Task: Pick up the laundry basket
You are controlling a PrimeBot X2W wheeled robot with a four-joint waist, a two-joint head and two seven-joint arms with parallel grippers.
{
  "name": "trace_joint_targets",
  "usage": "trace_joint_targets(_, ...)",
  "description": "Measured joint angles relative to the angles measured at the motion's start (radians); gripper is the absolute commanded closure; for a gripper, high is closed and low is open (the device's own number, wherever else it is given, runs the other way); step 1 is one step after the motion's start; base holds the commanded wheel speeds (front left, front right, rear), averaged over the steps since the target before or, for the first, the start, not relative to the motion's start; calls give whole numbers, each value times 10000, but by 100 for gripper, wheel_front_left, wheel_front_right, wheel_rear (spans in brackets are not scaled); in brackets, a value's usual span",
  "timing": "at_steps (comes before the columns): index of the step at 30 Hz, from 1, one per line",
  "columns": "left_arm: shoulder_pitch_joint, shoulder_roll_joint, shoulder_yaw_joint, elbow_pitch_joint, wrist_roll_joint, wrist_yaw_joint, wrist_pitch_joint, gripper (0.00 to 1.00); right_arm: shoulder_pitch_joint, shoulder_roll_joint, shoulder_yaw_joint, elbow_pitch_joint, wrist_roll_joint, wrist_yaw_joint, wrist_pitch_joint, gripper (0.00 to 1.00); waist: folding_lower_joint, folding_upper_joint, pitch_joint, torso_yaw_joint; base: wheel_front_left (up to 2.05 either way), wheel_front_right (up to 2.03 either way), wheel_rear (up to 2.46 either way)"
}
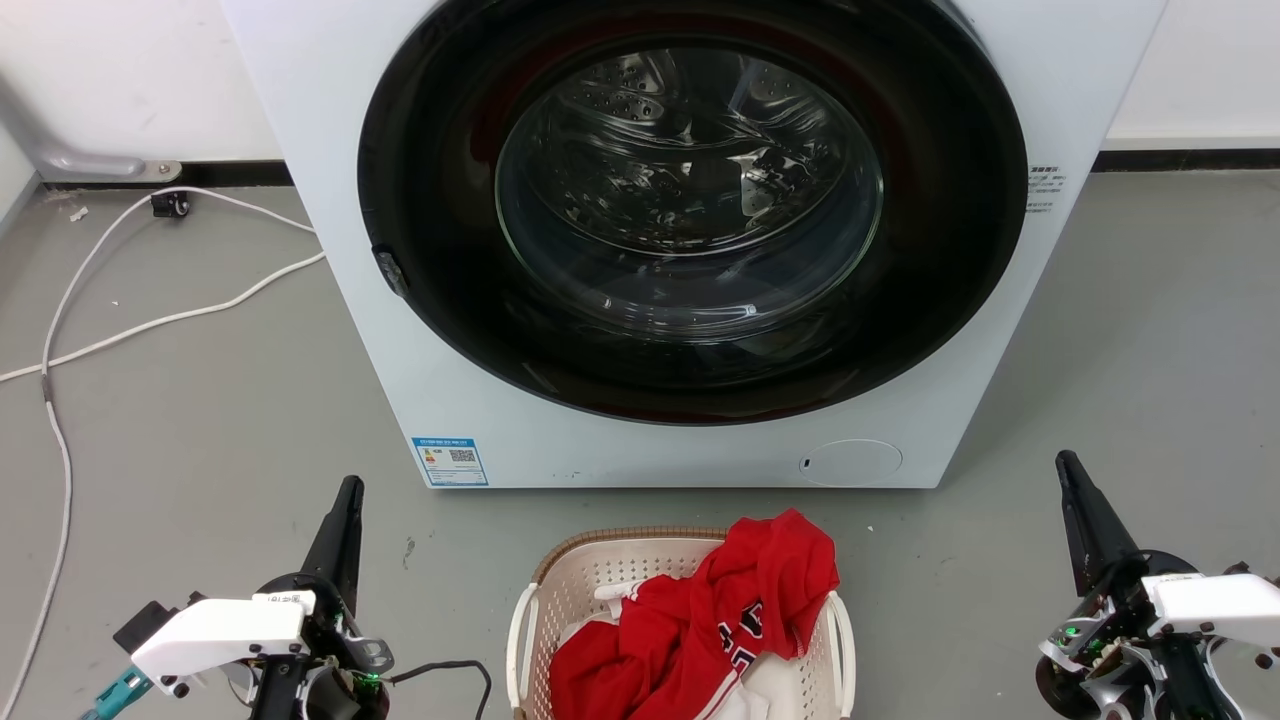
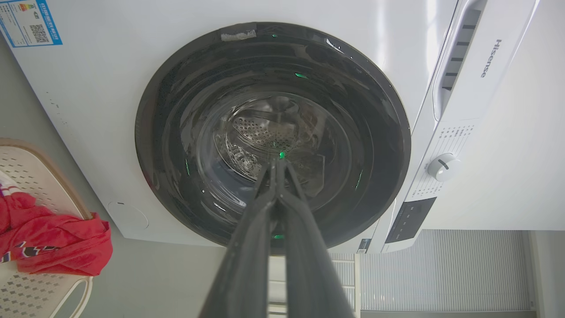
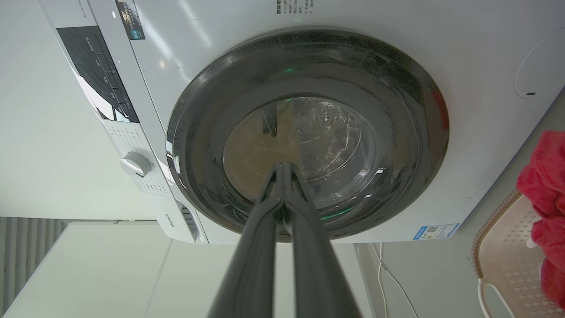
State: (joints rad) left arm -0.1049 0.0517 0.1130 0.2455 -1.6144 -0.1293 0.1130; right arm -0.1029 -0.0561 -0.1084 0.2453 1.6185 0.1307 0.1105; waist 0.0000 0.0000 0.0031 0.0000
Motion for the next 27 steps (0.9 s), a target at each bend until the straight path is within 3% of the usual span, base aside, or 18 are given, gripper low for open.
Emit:
trace_joint_targets(25,-1,-4,6,0,0,0,2,100,-1,12,-19,0,-4,0,15,100,0,0,0,0,0,0,0)
trace_joint_targets(26,-1,-4,6,0,0,0,2,0,-1,12,-19,0,-4,0,15,0,0,0,0,0,0,0,0)
trace_joint_targets(27,11,-6,4,17,0,2,-2,0,12,13,-17,19,-2,0,15,0,0,0,0,0,0,0,0)
